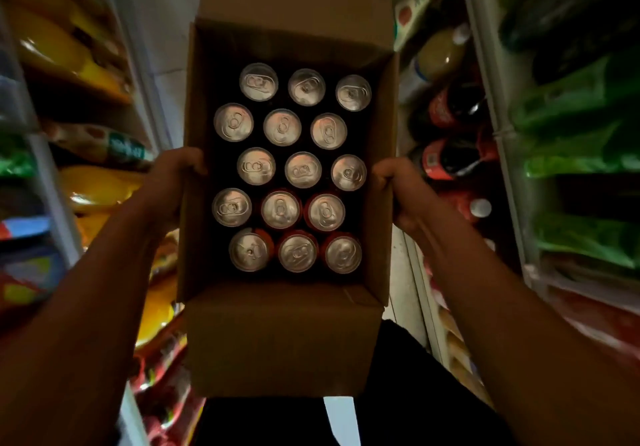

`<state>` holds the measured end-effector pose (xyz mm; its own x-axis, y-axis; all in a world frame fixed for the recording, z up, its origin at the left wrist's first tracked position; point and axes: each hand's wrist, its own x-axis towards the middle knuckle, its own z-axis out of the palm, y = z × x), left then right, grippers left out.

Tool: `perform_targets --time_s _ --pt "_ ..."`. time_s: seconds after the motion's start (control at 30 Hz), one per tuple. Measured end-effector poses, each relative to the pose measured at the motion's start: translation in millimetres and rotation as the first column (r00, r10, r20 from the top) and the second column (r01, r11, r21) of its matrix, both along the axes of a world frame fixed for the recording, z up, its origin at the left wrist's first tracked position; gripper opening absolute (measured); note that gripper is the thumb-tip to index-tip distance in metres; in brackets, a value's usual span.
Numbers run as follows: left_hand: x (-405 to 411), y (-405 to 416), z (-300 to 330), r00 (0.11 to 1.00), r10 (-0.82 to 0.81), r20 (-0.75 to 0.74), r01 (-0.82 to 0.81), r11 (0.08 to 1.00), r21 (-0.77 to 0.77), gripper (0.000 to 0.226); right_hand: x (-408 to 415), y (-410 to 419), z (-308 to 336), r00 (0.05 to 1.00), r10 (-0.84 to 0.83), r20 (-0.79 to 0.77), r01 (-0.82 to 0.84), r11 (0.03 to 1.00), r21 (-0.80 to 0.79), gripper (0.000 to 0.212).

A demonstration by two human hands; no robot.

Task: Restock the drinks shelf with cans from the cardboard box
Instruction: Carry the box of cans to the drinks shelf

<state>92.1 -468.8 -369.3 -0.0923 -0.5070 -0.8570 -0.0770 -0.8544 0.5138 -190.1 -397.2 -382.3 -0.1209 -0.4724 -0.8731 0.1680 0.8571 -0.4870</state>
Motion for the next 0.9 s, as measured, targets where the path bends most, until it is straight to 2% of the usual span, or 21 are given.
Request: perform_targets --time_s 0.1,0.17,0.2,0.3,0.43,0.6,0.67,0.77,0.8,0.9 --pt "-2.8 64.5 -13.8 0.998 0.013 0.067 -0.011 0.999 -0.031 0.046 -9.6 59.8 -7.4 1.0 -0.009 0.013 0.009 1.0 -0.004 0.012" --pt "-3.2 108.5 -19.9 0.997 0.02 0.073 -0.017 0.999 -0.038 0.049 -12.6 99.8 -9.7 1.0 -0.024 0.008 0.024 1.0 0.002 0.012" --pt "-4.3 129.4 -21.5 0.998 0.019 0.068 -0.017 0.999 -0.043 0.045 -13.5 120.1 -9.1 1.0 -0.026 0.006 0.026 1.0 0.005 0.014" --pt "-7.1 180.3 -23.3 0.999 0.033 0.039 -0.03 0.996 -0.082 0.015 -11.2 172.2 -13.7 1.0 -0.019 -0.018 0.019 1.0 0.014 0.022" --pt "-1.9 248.1 -32.7 0.999 -0.006 -0.034 0.005 1.0 -0.031 0.045 -0.2 242.5 -20.1 0.999 -0.019 -0.038 0.019 1.0 0.0 0.014" --pt "8.5 345.3 -40.9 0.994 -0.005 -0.108 0.006 1.0 0.003 0.062 15.0 337.2 -25.4 1.0 -0.017 -0.025 0.017 1.0 0.02 0.017" --pt "12.8 384.6 -45.3 0.994 0.019 -0.107 -0.014 0.999 0.046 0.056 14.1 376.9 -31.0 0.999 -0.035 -0.027 0.036 0.999 0.039 0.024" --pt "6.8 439.1 -53.4 0.998 0.028 -0.051 -0.022 0.993 0.115 0.023 10.9 432.9 -50.3 1.0 -0.011 -0.017 0.012 0.999 0.047 0.015" --pt "5.0 456.5 -58.0 0.998 0.036 -0.051 -0.031 0.993 0.112 0.018 9.0 449.8 -57.9 1.0 -0.006 -0.007 0.007 0.999 0.051 0.013" --pt "-9.7 506.2 -60.9 0.998 0.033 -0.048 -0.027 0.991 0.134 0.03 1.9 498.1 -83.0 1.0 0.002 0.021 -0.003 0.997 0.079 0.015"
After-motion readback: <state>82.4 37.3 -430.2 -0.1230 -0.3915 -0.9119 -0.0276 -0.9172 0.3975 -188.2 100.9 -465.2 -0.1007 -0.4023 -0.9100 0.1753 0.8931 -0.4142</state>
